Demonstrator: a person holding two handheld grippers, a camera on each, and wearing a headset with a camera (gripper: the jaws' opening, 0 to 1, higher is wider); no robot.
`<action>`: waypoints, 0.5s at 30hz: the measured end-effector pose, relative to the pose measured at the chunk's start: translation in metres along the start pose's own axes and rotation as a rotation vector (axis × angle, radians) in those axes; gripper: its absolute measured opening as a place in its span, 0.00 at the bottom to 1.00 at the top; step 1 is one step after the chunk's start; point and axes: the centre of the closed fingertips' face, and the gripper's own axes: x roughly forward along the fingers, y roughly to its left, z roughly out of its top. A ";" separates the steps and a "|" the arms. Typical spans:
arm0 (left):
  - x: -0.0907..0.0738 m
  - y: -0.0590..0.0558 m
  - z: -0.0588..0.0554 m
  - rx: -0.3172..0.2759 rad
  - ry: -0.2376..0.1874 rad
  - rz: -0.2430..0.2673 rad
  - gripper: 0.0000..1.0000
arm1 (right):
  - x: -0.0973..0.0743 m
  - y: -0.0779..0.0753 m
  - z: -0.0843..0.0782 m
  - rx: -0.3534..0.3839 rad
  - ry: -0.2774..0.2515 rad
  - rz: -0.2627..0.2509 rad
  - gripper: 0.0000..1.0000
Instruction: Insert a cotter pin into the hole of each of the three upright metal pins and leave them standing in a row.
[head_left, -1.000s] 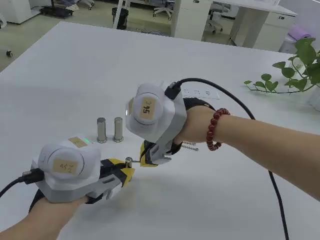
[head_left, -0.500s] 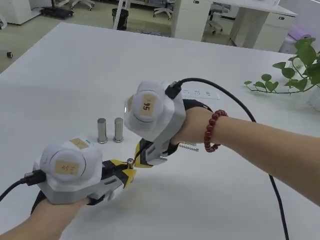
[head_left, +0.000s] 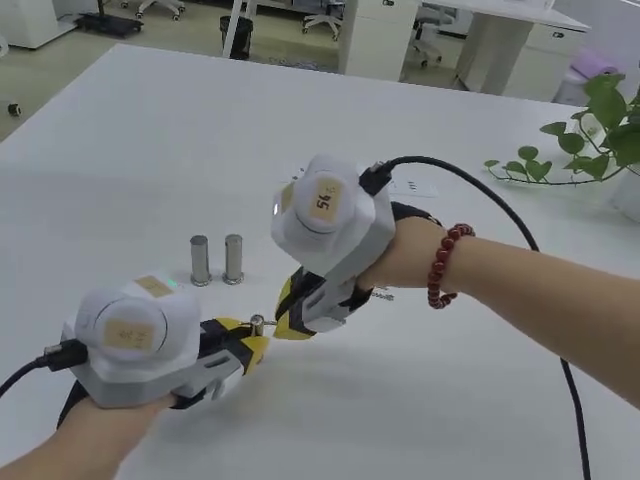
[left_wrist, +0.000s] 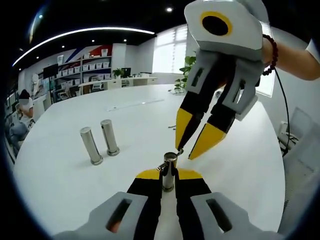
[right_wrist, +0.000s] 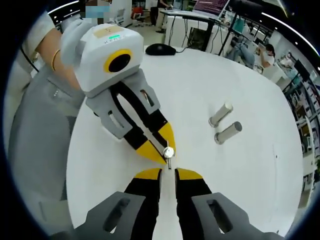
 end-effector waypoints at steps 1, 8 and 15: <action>0.000 0.000 0.000 -0.002 -0.001 0.000 0.07 | 0.000 0.000 -0.001 0.001 -0.001 0.001 0.11; 0.001 0.000 0.000 -0.022 -0.007 -0.001 0.07 | 0.002 0.001 0.002 -0.002 -0.022 -0.008 0.06; 0.002 0.000 0.000 -0.024 -0.008 -0.010 0.07 | 0.003 -0.002 0.006 0.002 -0.038 -0.017 0.03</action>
